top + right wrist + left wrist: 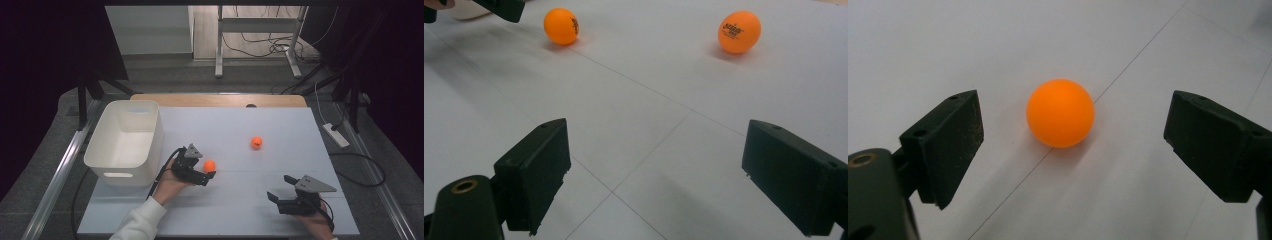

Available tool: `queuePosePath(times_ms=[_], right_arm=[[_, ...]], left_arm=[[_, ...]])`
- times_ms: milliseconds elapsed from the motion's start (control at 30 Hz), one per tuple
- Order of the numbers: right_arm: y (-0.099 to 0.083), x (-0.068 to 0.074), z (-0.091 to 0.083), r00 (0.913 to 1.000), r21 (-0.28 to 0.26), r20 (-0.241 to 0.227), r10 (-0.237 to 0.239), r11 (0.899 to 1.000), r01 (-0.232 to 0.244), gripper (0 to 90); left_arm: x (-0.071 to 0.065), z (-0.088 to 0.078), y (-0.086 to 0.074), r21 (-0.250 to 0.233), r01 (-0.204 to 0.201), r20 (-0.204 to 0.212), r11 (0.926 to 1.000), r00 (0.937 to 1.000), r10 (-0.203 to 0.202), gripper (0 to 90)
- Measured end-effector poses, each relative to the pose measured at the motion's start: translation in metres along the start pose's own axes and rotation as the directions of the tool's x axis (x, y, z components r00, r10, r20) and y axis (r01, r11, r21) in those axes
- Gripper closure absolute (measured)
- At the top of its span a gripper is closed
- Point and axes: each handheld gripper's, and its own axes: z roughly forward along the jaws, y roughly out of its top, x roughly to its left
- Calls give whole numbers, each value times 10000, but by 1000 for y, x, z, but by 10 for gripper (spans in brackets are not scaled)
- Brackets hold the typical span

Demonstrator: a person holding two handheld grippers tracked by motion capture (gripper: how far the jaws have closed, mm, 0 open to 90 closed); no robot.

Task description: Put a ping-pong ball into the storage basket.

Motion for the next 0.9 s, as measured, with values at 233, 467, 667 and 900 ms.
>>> queuePosePath(times_ms=[233,467,667,900], right_arm=[[0,0,0,10000,22,-4,-3,10000,3,119],[0,0,1,10000,24,-8,10,10000,-10,119],[0,0,0,10000,32,-5,30,10000,-30,119],[0,0,1,10000,36,-6,33,10000,-33,119]], left_arm=[[3,11,2,271,0,71,9996,10000,-2,101],[6,18,4,466,22,80,9989,10000,-26,101],[8,24,6,507,68,82,9987,9999,-73,103],[10,30,5,750,96,95,9971,9999,-103,112]])
